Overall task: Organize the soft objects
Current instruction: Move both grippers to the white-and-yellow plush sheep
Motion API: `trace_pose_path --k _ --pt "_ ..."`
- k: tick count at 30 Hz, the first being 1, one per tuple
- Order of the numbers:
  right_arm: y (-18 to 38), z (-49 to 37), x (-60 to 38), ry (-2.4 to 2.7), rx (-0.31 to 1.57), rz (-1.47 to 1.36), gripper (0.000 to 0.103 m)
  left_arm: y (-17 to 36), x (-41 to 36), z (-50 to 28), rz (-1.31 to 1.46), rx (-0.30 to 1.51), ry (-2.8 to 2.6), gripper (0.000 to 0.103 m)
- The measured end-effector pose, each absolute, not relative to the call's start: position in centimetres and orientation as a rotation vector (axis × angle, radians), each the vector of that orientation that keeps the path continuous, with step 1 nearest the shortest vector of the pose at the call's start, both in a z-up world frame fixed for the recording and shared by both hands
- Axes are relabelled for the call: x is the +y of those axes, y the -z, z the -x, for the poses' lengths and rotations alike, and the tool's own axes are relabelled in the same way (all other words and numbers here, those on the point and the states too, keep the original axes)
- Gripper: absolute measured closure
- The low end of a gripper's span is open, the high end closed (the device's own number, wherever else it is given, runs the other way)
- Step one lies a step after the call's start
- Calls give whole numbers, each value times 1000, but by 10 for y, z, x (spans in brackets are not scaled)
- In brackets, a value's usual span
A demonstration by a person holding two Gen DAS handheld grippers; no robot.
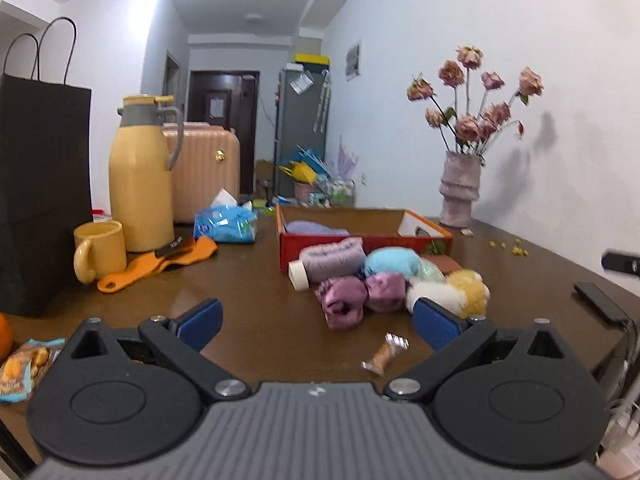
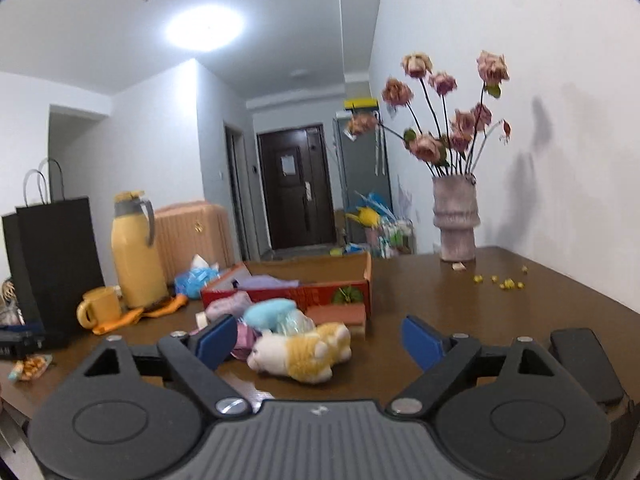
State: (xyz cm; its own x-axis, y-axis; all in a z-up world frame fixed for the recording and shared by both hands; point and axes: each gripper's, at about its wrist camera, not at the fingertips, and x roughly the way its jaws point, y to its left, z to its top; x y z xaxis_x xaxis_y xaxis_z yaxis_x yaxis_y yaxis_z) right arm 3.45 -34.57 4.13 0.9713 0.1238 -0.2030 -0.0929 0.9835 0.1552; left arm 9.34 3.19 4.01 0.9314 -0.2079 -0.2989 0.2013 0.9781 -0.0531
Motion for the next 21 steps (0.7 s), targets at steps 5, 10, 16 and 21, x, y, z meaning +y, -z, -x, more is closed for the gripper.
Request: trace_pose_path --k 5,10,16,21 --pt "-25 -52 -338 -150 251 -180 14 -32 16 -114 42 340 221 0" --pt "-3 -110 -332 -165 321 -228 14 -21 -21 -157 1 391 300 0" --pt "17 -205 -316 -115 432 -265 16 -11 -65 -228 63 522 323 0" --pt "42 -236 -324 -181 524 -341 50 -1 -84 -250 79 564 368 0"
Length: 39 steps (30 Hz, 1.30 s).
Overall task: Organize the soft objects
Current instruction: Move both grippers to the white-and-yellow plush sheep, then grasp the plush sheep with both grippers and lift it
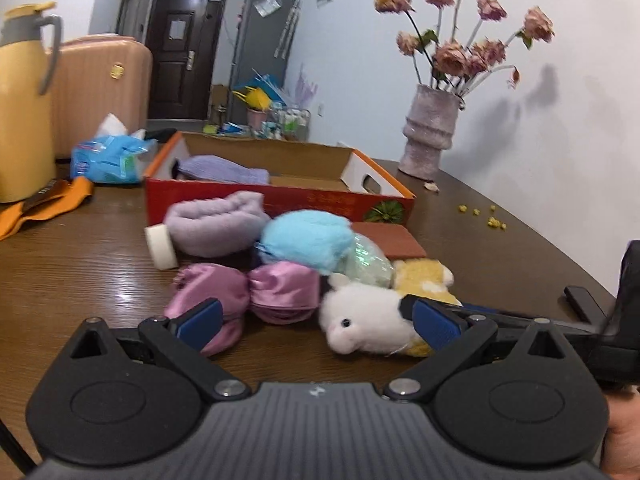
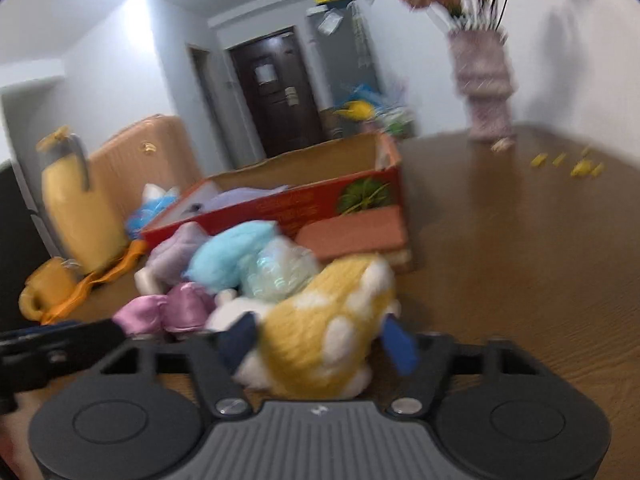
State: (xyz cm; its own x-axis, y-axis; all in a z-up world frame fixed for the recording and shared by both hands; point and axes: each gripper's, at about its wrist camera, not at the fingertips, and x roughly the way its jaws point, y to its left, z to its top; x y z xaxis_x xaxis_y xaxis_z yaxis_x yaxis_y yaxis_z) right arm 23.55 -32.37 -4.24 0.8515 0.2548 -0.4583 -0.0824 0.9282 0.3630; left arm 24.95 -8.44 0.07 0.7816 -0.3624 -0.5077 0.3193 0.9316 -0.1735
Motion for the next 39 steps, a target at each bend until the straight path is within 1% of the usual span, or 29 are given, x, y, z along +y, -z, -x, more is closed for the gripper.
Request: trace_pose_path --k 1,3,6,9,11,12,13,15,17,18,19,20,21,23,25,28,31,34,39 --pt "45 -231 -330 -209 531 -385 52 2 -88 -250 81 575 376 0" --pt "46 -218 -336 -228 525 -379 55 8 -95 -247 90 613 391 0" --pt "46 -186 -346 -274 541 -373 54 13 -102 -231 135 661 451 0" --pt "44 -151 -357 -309 542 -417 48 19 -105 -215 172 697 491 0" --pt "43 -135 -366 -298 532 -445 42 25 -103 -211 206 722 522 0" --pt "43 -130 -371 -288 524 -457 37 29 -102 -212 225 741 523 0" --pt "41 -129 -376 -283 519 -464 36 32 -100 -213 244 764 513 0" --pt "39 -129 -382 -281 511 -482 36 35 -94 -216 301 797 510 4" --pt "36 -131 -385 -295 498 -488 37 35 -91 -217 342 797 550 17" --pt "37 -133 -384 -303 502 -491 38 36 -91 -218 355 796 574 21" --pt "39 -136 -383 -305 515 -496 44 38 -92 -219 371 804 596 35" --pt "41 -139 -381 -306 528 -497 48 41 -93 -222 390 829 607 39" --pt "43 -142 -379 -303 544 -499 55 43 -92 -224 412 843 613 39" --pt "47 -145 -378 -311 554 -521 57 44 -89 -223 432 840 612 43" --pt "48 -144 -379 -314 552 -516 61 43 -88 -223 433 837 614 45" --pt "45 -144 -380 -318 544 -518 63 41 -88 -222 452 833 617 46" --pt "29 -149 -380 -323 502 -503 64 24 -88 -226 427 761 637 46" --pt "1 -172 -378 -339 450 -468 64 -1 -83 -252 436 698 652 46" --pt "-51 -252 -368 -382 376 -411 64 -51 -75 -325 406 585 626 46"
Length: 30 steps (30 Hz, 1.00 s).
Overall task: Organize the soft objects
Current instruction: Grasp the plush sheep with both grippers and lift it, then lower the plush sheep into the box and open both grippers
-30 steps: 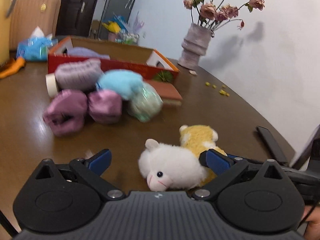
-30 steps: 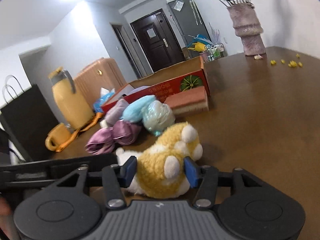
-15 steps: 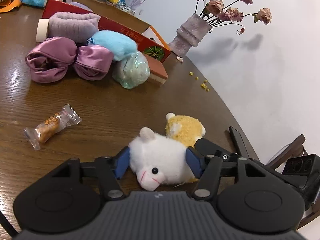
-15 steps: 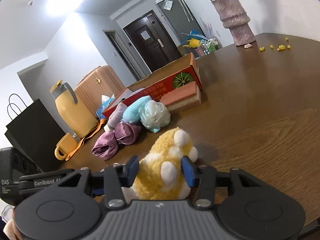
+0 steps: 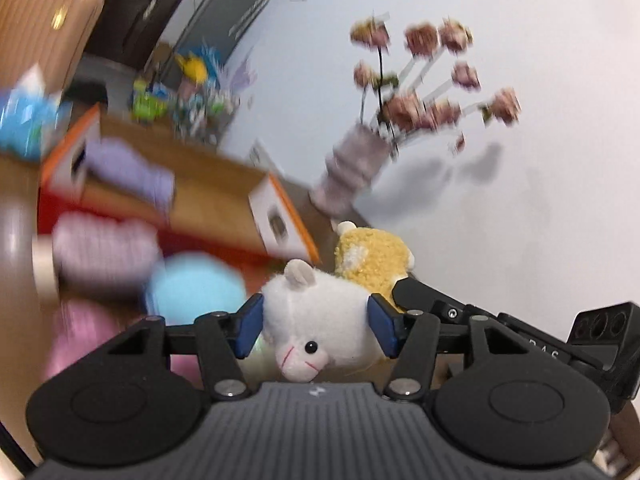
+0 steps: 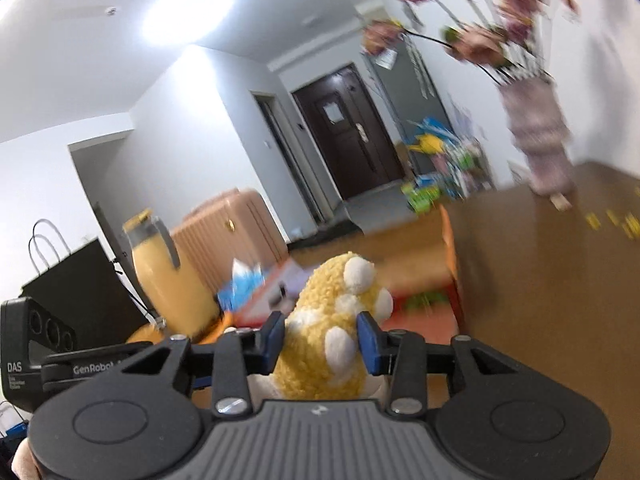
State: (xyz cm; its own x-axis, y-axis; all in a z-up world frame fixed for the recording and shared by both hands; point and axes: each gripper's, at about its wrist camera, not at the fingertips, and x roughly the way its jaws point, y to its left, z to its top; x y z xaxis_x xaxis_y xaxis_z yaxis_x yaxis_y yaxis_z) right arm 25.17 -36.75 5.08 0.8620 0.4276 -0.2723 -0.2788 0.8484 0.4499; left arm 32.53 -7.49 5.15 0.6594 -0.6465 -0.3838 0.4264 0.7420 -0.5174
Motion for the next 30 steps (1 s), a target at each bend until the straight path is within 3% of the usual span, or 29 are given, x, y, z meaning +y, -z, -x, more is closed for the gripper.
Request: trace_pose_path --k 10,18,21,23,26,30 --pt "-63 -428 -334 -349 443 -313 65 -53 -79 -486 386 688 529 47" --pt "-15 -471 -362 -254 650 -263 62 10 -128 -525 362 868 531 46" --pt "-6 -470 -356 -226 688 -177 65 14 -133 -521 320 851 527 46" --pt "-11 -462 -351 -191 662 -116 60 10 -132 -517 311 857 537 40" --pt "-29 -445 -354 -197 619 -111 45 -10 -124 -504 289 819 525 37" --pt "-69 -414 -358 -208 551 -82 41 -58 -107 -470 203 718 502 28"
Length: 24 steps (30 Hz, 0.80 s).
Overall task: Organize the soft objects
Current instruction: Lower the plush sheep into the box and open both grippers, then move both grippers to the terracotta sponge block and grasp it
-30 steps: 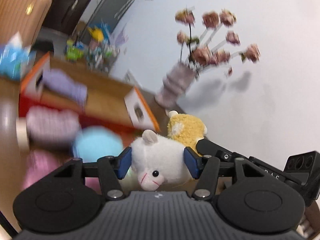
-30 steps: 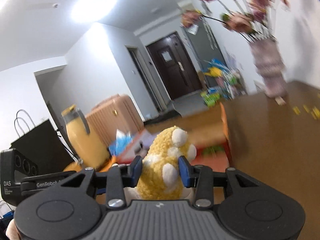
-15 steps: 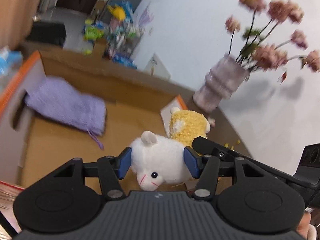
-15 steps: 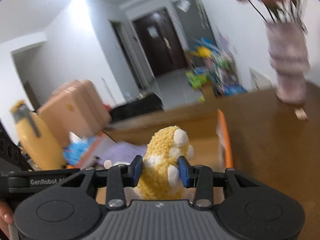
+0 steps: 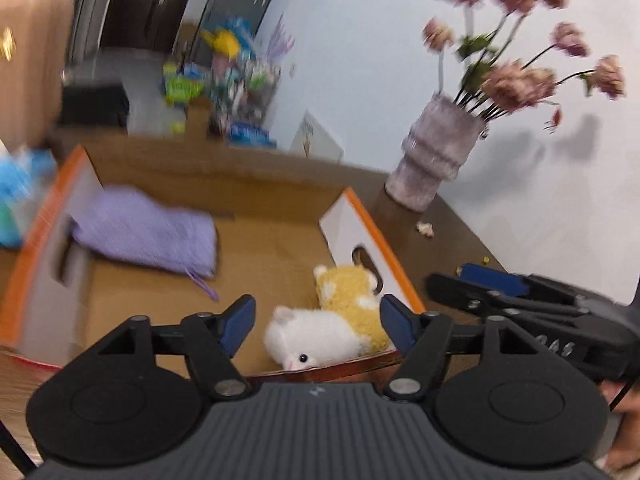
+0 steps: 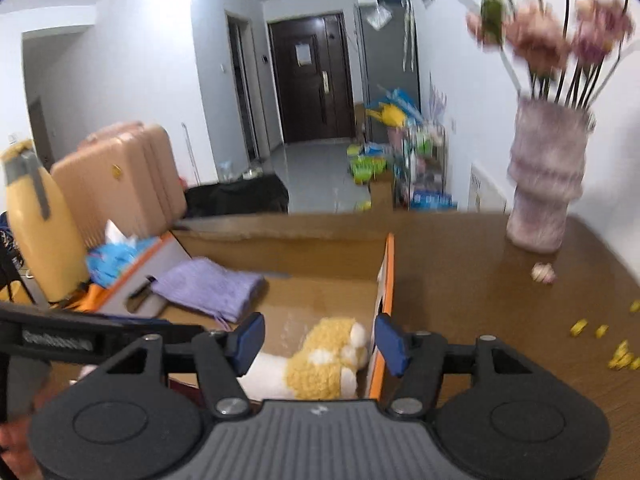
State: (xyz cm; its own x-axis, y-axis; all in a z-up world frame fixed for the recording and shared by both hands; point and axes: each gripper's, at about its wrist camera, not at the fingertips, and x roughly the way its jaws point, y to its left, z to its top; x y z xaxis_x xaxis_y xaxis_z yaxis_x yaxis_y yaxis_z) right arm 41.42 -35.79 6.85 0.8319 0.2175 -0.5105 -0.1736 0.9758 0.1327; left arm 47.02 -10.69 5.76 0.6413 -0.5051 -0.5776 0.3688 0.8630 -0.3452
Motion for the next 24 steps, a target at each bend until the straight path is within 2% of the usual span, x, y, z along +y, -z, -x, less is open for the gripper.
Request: trace_pose_path --k 4,6,7,8,11,16,24 --pt "-109 -367 -364 -217 472 -45 30 -106 -77 -417 99 575 438 18" --pt "-125 -340 -364 -218 430 -27 26 -124 -63 -387 44 499 360 11" --pt "-132 -328 -364 -218 411 -20 23 -131 -56 -372 21 457 311 2" --pt "-138 -317 -365 -217 393 -16 22 -137 -51 -357 0 407 253 0" --pt "-148 -286 -363 -212 345 -10 18 -148 -42 -315 -65 294 190 0" --pt "-154 -244 -357 -217 300 -44 17 -152 -34 -266 -43 253 174 0" --pt "-110 -125 -344 -285 232 -117 14 -107 -4 -147 10 217 199 0"
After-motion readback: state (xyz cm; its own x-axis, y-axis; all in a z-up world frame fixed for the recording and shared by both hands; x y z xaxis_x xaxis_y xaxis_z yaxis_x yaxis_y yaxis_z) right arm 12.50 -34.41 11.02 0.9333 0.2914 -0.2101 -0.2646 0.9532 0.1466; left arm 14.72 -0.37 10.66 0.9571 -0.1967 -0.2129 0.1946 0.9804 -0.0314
